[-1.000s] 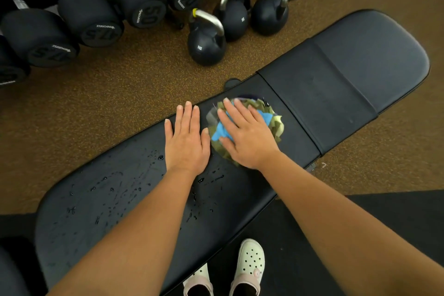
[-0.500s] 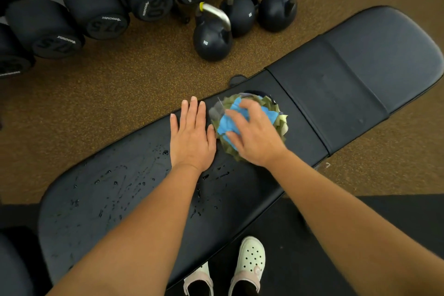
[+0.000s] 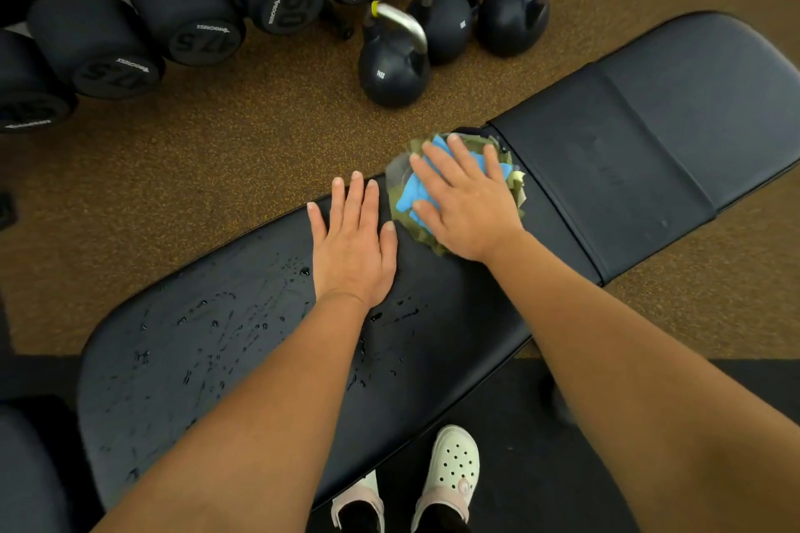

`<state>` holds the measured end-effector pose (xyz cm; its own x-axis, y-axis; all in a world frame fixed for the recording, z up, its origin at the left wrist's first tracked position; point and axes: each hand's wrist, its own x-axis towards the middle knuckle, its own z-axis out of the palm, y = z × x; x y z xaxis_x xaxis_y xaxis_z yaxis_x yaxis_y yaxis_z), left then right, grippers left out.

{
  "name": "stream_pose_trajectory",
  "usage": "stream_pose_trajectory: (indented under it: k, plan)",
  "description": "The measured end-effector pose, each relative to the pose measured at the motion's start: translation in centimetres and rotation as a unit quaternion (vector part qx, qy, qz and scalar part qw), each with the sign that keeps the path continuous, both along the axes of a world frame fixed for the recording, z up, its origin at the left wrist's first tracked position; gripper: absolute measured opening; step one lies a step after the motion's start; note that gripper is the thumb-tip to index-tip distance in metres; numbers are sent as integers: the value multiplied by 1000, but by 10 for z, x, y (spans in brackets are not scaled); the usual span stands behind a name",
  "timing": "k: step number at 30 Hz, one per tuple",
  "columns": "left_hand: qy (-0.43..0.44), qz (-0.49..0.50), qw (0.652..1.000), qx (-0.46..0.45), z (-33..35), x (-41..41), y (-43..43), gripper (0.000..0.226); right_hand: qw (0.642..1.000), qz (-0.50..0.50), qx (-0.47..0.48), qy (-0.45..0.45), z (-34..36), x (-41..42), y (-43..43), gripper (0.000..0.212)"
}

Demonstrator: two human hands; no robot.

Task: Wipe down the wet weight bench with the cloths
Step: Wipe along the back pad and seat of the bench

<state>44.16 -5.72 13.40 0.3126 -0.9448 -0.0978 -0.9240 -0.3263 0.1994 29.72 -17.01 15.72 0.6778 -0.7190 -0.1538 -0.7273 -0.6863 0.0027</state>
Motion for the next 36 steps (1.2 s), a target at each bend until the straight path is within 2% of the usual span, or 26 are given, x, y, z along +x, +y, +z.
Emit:
stream_pose_trajectory:
  k: [3,4,7,9,15,19,21,26,27,29,32,34,36]
  plan:
    - [-3,-1,1000,-1,-1,-1,0,62,995,-99,-6,-7,0,24,2,63]
    - [-3,-1,1000,-2,-1,-1,0,62,996,-88,-4,-10,0,29,7,63]
    - [1,-1,1000,-1,-1,0,0,63,999,37,1,-2,-2,14,19,65]
    - [-1,1,1000,-3,0,0,0,64,998,65,8,0,1,-4,15,69]
    - [-3,11,1000,3,-2,-1,0,64,994,-106,4,-12,0,27,-2,59]
    - [-1,12,1000,3,-1,0,0,65,999,29,5,-14,1,15,12,55]
    - [2,10,1000,5,0,0,0,65,999,48,10,-3,3,-2,5,56]
    - [-5,13,1000,6,0,-1,-1,64,992,-130,8,3,5,19,-10,55]
    - [-4,15,1000,5,-1,-1,-1,64,992,-123,11,5,5,30,-4,54]
    - [1,16,1000,0,0,0,0,64,999,-32,23,3,3,39,10,53]
    - [7,11,1000,-2,1,1,1,64,997,63,29,-35,2,17,10,55]
    - [13,7,1000,0,1,2,2,65,998,55,9,-28,0,2,-3,60]
    - [17,6,1000,3,1,2,2,65,1000,-14,-14,-10,0,2,-19,60]
